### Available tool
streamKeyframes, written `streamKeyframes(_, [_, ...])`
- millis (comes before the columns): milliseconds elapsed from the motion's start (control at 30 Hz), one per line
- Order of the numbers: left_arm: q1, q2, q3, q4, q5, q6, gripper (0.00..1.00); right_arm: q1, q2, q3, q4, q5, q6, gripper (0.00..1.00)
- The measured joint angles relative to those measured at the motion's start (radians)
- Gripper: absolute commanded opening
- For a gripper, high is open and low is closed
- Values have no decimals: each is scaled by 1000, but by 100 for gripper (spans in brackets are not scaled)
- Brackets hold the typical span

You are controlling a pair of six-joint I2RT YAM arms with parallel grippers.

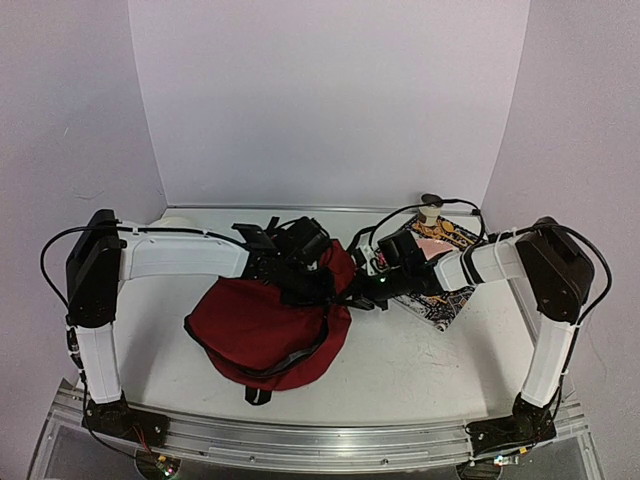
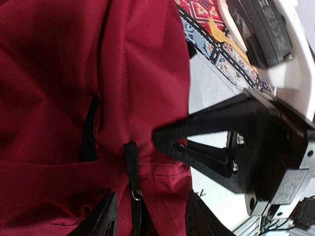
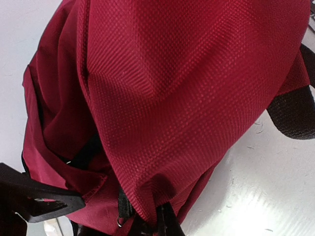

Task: Pack the student bag
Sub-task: Hold the student bag at the center of the board, then grab the largest pocket of the student bag.

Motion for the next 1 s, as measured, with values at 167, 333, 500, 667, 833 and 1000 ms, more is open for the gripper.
streamKeyframes(167, [-1,19,0,7,-24,-22,44,-2,-14,-58,80,-23,35,1])
streamKeyframes(333, [-3,37,0,16,-39,-33,34,-2,-28,-95,146,-35,66,1])
streamKeyframes(500, [-3,64,0,26,-39,-48,30,1,-35,-113,177,-55,85,0])
streamKeyframes(667, [-3,80,0,33,-40,-53,29,6,-35,-113,186,-62,94,0])
streamKeyframes(833, [-3,80,-10,44,-47,-65,30,9,-37,-114,191,-61,99,0])
streamKeyframes(1000, [-6,67,-48,68,-72,-86,32,17,-45,-120,191,-61,102,0])
